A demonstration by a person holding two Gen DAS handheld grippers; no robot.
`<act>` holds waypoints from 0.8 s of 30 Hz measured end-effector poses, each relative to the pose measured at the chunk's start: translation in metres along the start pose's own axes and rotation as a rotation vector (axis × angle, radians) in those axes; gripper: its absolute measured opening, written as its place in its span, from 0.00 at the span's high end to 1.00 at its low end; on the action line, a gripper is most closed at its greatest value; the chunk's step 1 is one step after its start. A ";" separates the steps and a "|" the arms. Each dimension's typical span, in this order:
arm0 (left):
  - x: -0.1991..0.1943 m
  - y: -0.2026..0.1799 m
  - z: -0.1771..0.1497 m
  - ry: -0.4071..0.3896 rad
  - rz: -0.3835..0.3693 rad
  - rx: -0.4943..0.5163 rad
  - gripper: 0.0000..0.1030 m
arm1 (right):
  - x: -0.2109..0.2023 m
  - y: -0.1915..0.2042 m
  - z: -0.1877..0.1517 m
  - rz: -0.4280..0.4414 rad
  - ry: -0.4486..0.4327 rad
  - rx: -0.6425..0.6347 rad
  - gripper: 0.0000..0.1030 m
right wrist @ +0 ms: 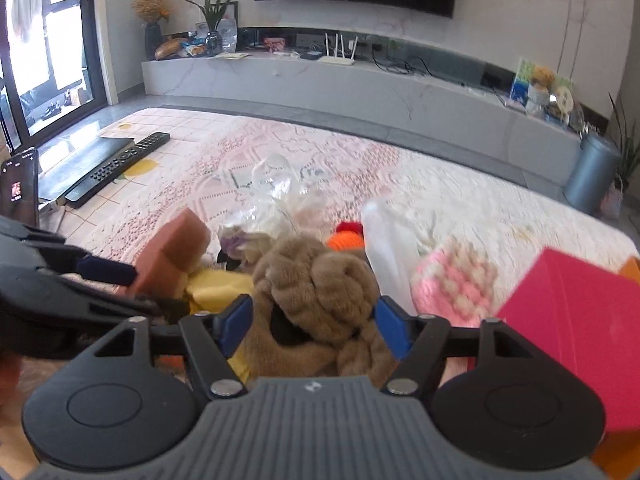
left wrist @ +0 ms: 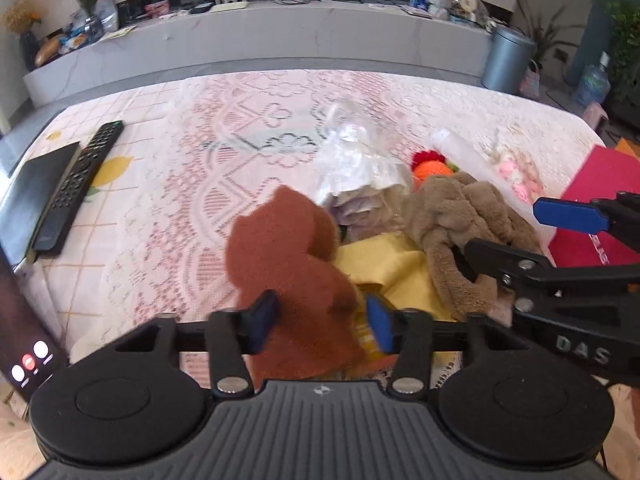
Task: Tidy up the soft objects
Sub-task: 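Grasp the brown sponge with the left tool while the right tool grasps the brown plush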
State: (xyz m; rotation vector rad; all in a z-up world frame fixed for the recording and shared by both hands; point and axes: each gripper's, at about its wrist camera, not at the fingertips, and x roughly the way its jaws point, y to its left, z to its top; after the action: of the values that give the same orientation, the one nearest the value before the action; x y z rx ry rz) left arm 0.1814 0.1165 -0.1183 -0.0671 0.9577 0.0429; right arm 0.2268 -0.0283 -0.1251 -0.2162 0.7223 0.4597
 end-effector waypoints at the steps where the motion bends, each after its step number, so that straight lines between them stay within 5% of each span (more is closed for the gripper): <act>1: -0.003 0.004 0.000 -0.005 -0.008 -0.027 0.57 | 0.004 0.001 0.002 0.003 0.002 -0.004 0.34; 6: -0.012 0.008 0.005 -0.039 0.001 -0.050 0.60 | 0.023 0.002 0.004 -0.001 0.015 0.000 0.33; 14: 0.007 0.004 0.005 -0.001 0.012 -0.027 0.43 | 0.042 0.010 -0.004 -0.018 0.030 -0.016 0.34; 19: 0.007 0.005 0.003 -0.005 0.000 -0.032 0.46 | 0.044 0.004 -0.008 0.006 0.025 0.019 0.57; 20: 0.006 0.005 0.002 -0.010 -0.003 -0.037 0.48 | 0.043 0.002 -0.008 -0.007 0.024 0.024 0.72; 24: 0.002 0.008 0.001 -0.022 -0.009 -0.058 0.60 | 0.038 0.000 -0.009 0.001 0.014 0.004 0.80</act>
State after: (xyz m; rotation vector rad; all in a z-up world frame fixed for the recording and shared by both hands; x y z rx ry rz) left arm 0.1830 0.1245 -0.1193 -0.1239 0.9345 0.0627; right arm 0.2467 -0.0185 -0.1577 -0.2149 0.7369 0.4584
